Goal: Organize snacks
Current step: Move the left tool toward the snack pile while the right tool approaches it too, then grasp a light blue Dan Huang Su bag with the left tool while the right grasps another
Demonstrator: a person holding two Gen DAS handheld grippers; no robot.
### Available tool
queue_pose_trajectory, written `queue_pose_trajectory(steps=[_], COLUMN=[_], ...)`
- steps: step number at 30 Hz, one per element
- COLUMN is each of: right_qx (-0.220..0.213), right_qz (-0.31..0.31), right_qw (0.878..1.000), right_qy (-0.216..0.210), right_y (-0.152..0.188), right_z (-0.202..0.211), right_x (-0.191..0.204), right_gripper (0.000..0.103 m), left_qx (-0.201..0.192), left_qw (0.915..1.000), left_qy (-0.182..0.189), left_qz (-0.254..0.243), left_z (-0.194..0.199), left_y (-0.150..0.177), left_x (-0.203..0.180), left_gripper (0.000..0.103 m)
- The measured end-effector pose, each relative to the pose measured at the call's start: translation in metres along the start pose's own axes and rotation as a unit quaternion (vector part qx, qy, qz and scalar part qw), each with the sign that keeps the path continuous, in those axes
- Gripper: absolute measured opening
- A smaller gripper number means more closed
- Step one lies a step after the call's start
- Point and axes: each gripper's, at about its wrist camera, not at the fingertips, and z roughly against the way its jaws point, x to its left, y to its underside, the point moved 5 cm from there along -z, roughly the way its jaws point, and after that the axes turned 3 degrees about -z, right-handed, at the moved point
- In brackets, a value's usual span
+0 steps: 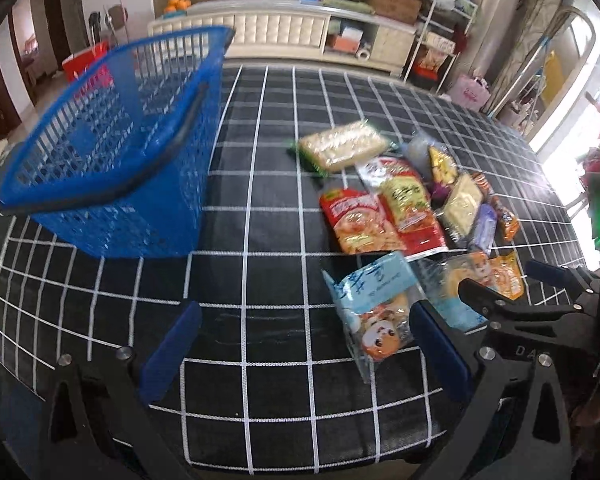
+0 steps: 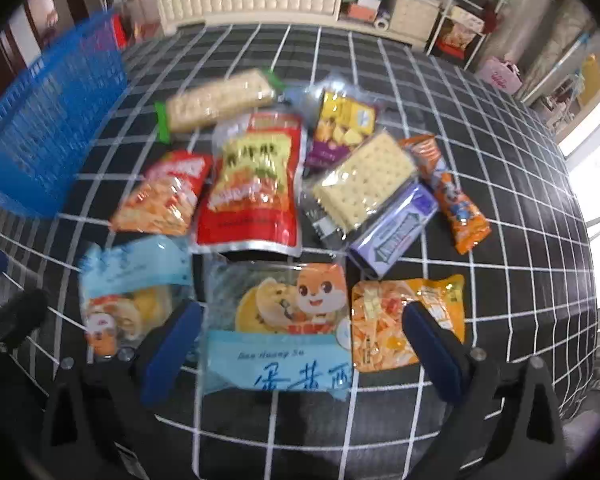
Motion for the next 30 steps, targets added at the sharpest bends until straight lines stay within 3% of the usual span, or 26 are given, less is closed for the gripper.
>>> queue_pose_trajectory(steps=[5,8,9,10,15,25,30], right_qx=[0.010,0.028,0.031,0.033,0.009,-0.020,-0.023], right_qz=[0.021,0.013,0.009,0.006,0.002,-0.081,-0.092], right_qw=[1.000,0.999,0.998,0.998,0.998,0.988,0.987], right_qy=[-0.013,-0.042,-0.050,-0.060,-0.067,-0.128,-0.132], right_y=[-0.001,0.000,0.001,0.003,0.009,0.025,0.026], right_z=[-0.006,-0.014,-0.017,-0.018,-0.007,0.026,0.026], right_x=[0.007,0.011,0.011,0.013,0.011,-0.043,-0.054], right_gripper=[0.098,0.097,0.091,0.078,0.070,0.070,0.070], left_qx=[0.019,0.024,0.026,0.028,0.033,0.038,0.059], left_qw=[0.9998,0.9997,0.9996,0.9995,0.9995,0.9990,0.9979], left_qy=[0.002,0.003,0.004,0.005,0.002,-0.014,-0.014], left_qz=[0.009,0.011,0.012,0.013,0.006,-0.016,-0.022], left_z=[-0.017,-0.019,-0.020,-0.021,-0.019,-0.018,-0.030], left_y=[0.002,0.004,0.004,0.005,0.007,-0.002,-0.008], left_x=[0.004,0.005,0.004,0.004,-0.002,-0.021,-0.039], left_gripper=[0.103,0.103,0.103,0.103,0.103,0.103,0.103])
